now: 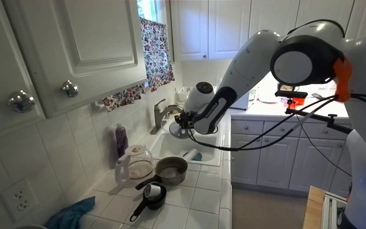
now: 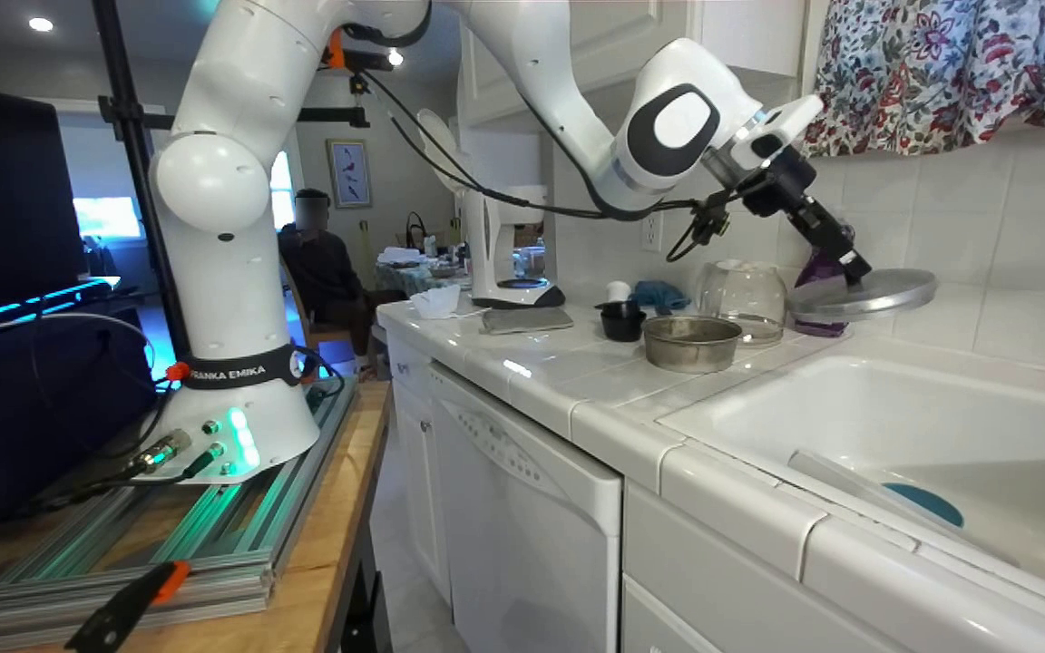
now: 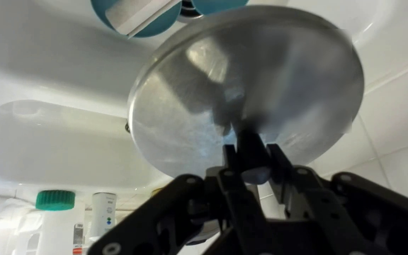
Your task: Bring the pan closer to the sink, then place a lid on it
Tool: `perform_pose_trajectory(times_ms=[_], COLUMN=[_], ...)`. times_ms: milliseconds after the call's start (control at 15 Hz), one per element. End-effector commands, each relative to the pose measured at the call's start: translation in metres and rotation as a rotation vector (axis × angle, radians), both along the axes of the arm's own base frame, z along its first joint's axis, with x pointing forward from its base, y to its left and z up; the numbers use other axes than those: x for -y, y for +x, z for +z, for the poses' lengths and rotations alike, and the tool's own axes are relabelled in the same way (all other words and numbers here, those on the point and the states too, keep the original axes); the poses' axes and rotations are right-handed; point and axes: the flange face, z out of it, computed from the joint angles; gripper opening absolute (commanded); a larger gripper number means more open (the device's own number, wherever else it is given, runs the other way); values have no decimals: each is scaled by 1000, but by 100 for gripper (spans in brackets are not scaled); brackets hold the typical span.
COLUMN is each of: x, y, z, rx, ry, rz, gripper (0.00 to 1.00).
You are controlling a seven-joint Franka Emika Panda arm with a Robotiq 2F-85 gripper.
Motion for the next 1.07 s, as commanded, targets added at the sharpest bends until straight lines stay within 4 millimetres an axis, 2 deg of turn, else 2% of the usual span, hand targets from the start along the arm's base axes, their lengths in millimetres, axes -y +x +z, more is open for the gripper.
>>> perform_pose_trajectory(times_ms=[0,200,400,533,667,1000], x=[-43,-80,-107,-112,-109,-108], y=[-34,-41,-43,-43,-44,-45], z=[2,4,11,13,13,3], rx=[-9,-52,-128,-198,-257,-336], ry=[68,91,101,87,74,32], rz=[118,205,274,293,291,311], gripper=[6,6,6,6,6,6])
